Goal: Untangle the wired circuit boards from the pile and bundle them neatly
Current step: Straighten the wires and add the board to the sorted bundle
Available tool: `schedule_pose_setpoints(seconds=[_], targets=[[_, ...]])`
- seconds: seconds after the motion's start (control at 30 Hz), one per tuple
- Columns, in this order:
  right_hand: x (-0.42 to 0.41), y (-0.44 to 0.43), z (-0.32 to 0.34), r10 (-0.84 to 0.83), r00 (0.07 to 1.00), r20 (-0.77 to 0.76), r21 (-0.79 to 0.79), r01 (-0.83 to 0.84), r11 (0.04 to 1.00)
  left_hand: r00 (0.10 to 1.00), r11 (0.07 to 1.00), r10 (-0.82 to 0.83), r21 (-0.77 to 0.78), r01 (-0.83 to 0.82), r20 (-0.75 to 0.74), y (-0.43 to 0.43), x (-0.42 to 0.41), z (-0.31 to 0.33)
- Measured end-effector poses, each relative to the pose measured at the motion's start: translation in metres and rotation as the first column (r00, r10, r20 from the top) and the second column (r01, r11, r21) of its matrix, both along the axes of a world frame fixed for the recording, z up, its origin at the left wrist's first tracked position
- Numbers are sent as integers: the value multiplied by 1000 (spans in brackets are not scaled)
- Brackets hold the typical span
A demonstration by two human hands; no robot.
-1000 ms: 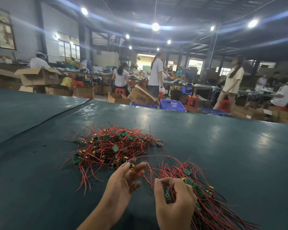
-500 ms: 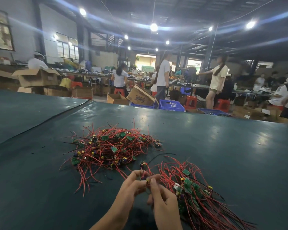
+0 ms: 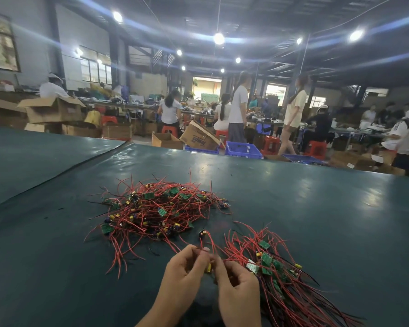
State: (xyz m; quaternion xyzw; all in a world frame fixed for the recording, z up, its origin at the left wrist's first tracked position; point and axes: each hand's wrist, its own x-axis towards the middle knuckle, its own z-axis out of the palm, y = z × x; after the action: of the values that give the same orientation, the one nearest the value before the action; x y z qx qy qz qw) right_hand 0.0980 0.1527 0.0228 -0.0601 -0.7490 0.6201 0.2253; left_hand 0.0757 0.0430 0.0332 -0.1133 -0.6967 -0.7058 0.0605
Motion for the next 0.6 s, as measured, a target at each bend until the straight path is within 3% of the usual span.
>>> schedule_pose_setpoints(seconds=[0.17,0.3,0.43,0.6], targets=[[3,0,6,-18,1000,10,-67,18,998,988,997,61,47,-68,138,-3,-7,1],[2,3,8,-17,999,30,-127,21,992,970,996,-77,70,63,231,-2,-7,0],[5,-2,10,52,999,2,-118,-52,992,959,975,-220,20,220,177,1,-1,-1],[3,-2,8,57,998,0,-168,-57,984,966,972,-232,58,227,117,2,0,-1]])
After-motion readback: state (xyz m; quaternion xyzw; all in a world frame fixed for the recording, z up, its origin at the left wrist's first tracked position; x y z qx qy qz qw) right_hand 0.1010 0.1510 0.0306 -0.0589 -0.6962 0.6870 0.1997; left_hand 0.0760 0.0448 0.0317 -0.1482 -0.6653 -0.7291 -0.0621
